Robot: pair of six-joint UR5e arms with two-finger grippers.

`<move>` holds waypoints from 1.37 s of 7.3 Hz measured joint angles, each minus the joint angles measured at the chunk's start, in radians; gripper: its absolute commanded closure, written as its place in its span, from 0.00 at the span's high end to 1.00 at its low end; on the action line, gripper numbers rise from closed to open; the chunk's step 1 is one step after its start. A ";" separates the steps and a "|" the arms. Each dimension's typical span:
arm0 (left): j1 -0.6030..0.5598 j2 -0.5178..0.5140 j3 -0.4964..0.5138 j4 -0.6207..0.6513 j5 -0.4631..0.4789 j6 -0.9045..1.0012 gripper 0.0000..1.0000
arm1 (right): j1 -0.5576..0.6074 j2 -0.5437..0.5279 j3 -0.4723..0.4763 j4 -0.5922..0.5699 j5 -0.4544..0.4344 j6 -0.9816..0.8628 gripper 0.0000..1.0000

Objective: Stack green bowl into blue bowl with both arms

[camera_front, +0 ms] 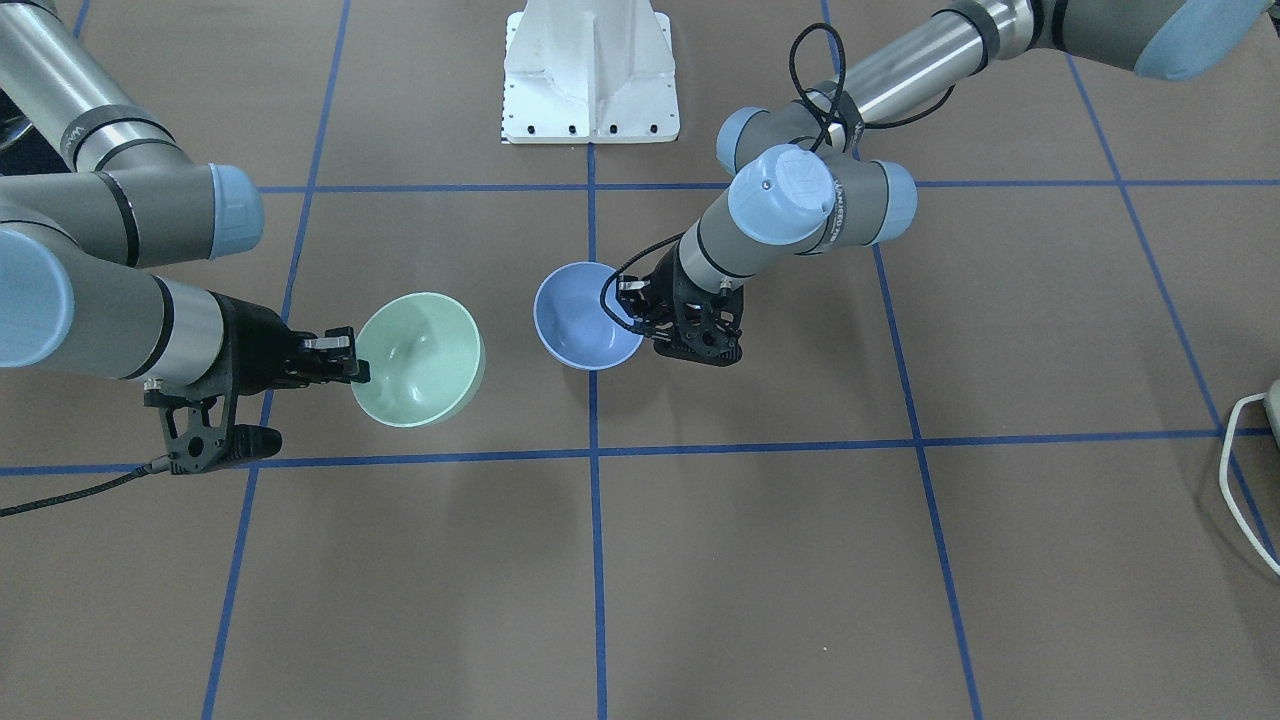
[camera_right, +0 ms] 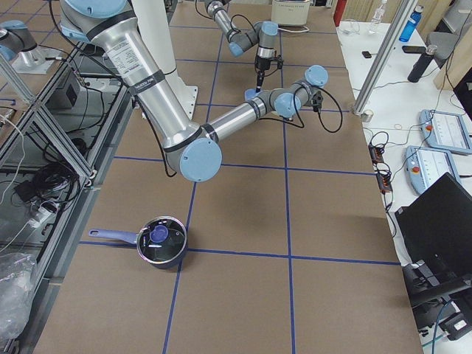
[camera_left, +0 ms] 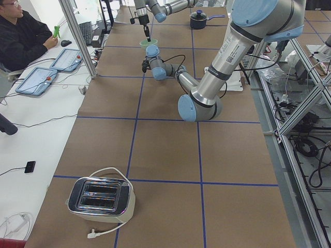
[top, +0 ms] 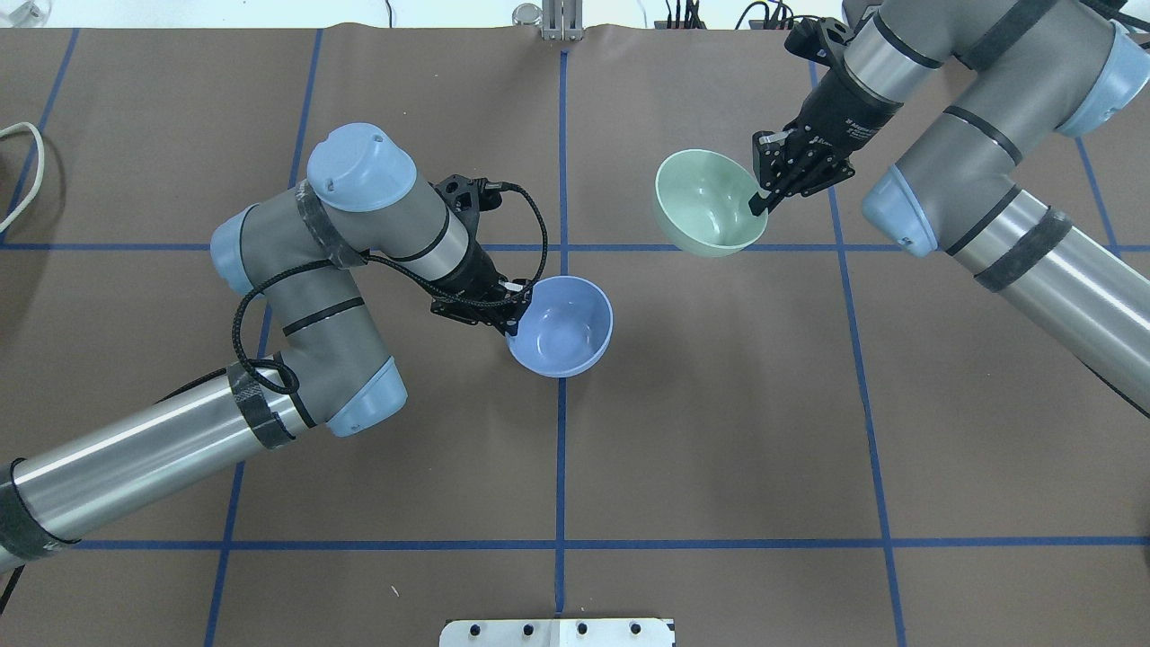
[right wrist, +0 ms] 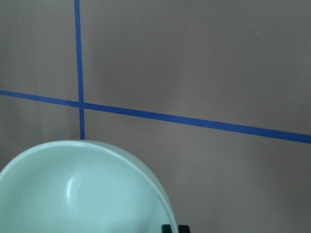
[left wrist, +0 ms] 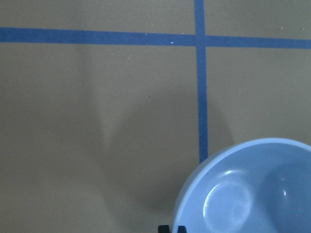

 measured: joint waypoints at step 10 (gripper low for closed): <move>0.042 0.001 -0.005 -0.001 0.036 -0.002 0.98 | 0.010 0.002 -0.001 0.002 0.004 0.000 0.00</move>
